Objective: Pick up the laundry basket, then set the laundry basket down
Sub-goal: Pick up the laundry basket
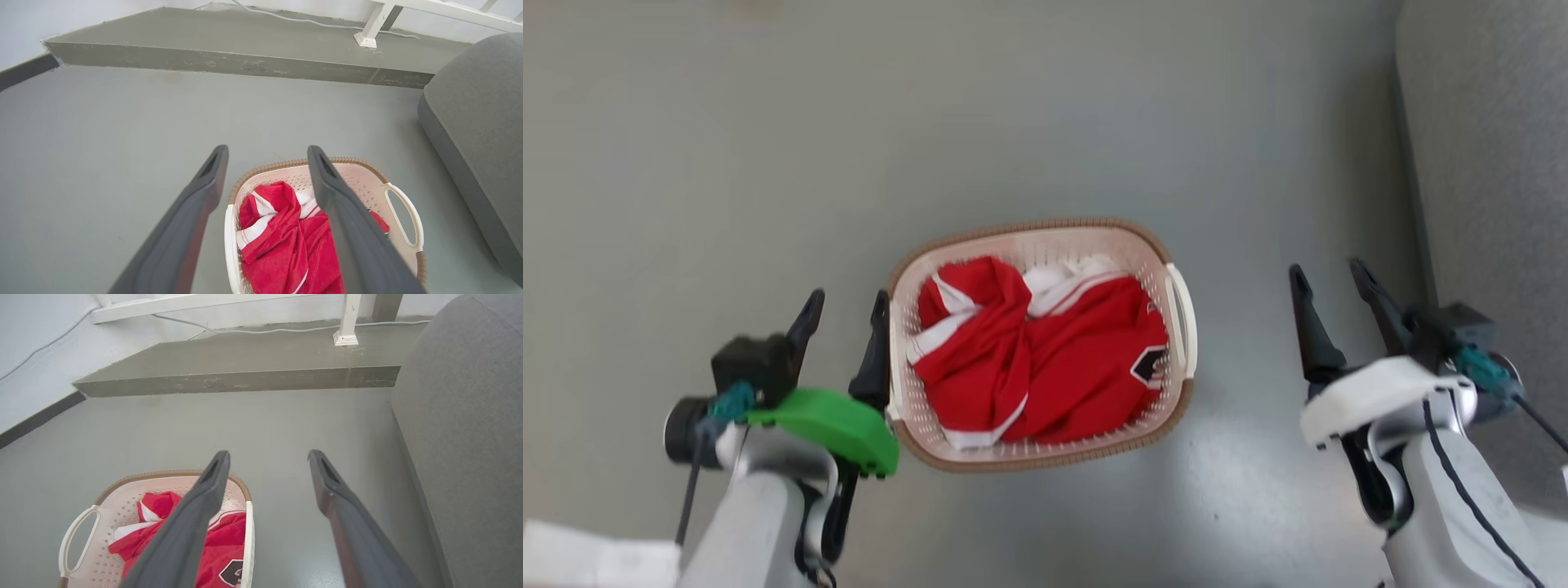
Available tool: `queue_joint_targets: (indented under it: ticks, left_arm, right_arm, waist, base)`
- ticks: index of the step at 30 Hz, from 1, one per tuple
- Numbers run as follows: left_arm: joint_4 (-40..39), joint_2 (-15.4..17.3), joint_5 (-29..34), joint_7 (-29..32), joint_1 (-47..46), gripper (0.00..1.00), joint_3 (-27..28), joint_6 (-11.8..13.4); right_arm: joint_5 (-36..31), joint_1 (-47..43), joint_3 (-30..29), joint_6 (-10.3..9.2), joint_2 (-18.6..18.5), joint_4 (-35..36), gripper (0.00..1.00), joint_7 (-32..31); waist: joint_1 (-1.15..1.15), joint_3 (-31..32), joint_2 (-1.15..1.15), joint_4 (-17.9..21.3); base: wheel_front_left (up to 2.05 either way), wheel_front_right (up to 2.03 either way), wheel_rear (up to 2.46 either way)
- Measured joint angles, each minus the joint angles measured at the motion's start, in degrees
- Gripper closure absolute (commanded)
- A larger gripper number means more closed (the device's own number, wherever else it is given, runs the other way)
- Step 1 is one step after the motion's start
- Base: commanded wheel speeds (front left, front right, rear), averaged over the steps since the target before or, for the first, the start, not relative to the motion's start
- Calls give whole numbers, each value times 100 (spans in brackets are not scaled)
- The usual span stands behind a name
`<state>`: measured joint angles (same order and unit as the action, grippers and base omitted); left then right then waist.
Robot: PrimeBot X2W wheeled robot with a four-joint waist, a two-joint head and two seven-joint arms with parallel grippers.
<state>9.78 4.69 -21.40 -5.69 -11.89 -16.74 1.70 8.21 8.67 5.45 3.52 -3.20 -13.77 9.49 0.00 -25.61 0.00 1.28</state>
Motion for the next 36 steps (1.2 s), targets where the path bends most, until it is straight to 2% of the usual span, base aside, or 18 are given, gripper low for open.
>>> queue_joint_targets:
  ticks: [12, 19, 36]
  left_arm:
    - [995, -16, -238, 573, -1241, 0, -11, -298]
    - [1782, 3, -300, 920, -1956, 0, -47, -567]
    - [3252, 10, -513, 1076, -2704, 0, -7, -753]
  right_arm:
    - [-20, 1148, 401, 68, -7, -728, 0, -247]
    - [-20, 1831, 558, 68, -12, -1256, 0, -308]
    - [80, 2527, 1180, 146, -25, -2325, 0, -324]
  waist:
    - [0, -982, 0, 50]
    - [1, -1632, 0, 90]
    - [1, -2534, 0, 116]
  base:
    - [0, 0, 0]
    - [0, 0, 0]
    - [0, 0, 0]
